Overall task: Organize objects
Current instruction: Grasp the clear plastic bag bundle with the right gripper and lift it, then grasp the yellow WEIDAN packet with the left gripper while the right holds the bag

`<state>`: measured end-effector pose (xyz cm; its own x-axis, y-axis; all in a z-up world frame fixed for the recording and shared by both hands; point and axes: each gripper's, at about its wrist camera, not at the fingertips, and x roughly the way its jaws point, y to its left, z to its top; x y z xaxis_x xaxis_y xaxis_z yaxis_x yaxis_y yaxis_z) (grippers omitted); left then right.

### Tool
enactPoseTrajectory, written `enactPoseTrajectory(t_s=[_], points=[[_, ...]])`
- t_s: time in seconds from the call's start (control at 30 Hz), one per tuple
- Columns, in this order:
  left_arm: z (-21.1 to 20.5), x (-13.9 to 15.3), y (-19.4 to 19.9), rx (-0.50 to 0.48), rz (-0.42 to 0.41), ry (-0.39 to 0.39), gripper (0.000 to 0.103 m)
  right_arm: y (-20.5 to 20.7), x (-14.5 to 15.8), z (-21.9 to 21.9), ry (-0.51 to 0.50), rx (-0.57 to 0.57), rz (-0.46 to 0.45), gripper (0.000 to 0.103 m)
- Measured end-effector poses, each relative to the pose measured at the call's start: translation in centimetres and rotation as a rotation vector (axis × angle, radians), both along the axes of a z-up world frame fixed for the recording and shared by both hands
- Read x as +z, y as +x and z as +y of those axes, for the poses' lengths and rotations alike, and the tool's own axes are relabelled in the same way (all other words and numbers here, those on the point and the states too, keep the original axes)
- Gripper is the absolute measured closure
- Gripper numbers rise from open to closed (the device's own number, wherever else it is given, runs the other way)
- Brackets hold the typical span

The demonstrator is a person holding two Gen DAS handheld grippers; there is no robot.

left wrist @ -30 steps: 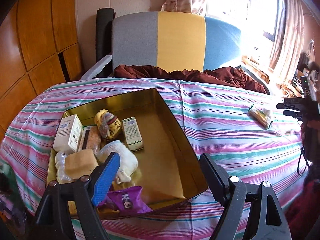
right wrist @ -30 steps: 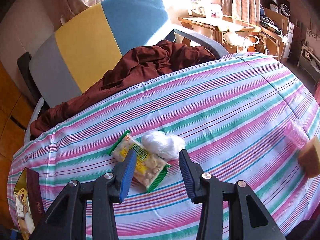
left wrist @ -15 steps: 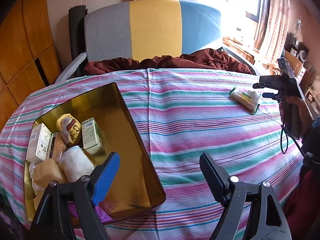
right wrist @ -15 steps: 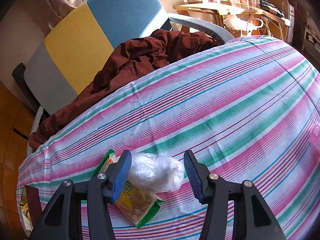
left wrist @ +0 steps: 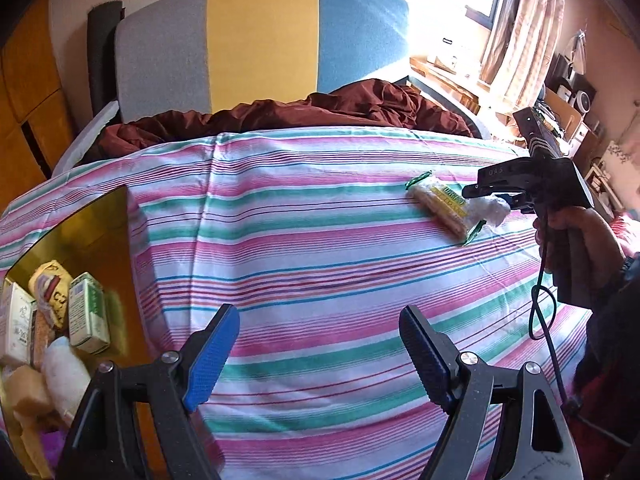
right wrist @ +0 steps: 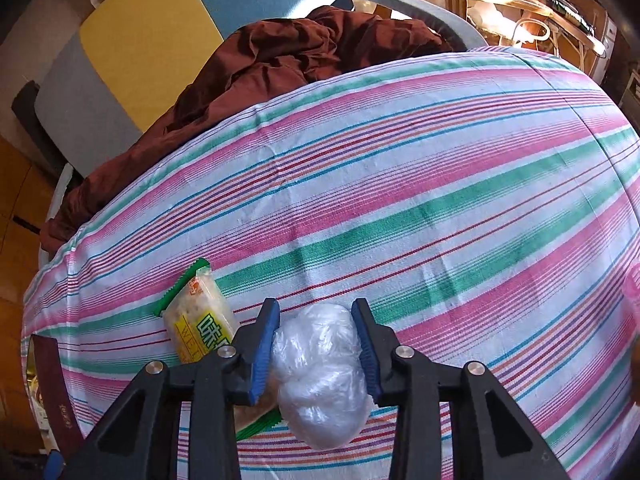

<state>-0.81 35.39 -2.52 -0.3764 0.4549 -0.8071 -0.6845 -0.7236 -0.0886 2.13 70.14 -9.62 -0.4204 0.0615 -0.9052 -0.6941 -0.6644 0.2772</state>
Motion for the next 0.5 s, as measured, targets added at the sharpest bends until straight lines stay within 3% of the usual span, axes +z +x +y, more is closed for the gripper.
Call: enactPoseTrajectory(t_s=[0.07, 0.17, 0.5], points=[[1.8, -0.4, -0.3, -0.017, -0.023, -0.003, 0.020, 0.9, 0.0, 0.8, -0.034, -0.057, 0.005, 0.064], [4.8, -0.9, -1.0, -0.034, -0.058, 0.004, 0.021, 2.3, 0.5, 2.0, -0.091, -0.139, 0.054, 0.054], [15.5, -3.0, -4.0, -0.033, -0.202, 0.035, 0.022, 4.9, 3.4, 3.3, -0.068, -0.255, 0.123, 0.054]])
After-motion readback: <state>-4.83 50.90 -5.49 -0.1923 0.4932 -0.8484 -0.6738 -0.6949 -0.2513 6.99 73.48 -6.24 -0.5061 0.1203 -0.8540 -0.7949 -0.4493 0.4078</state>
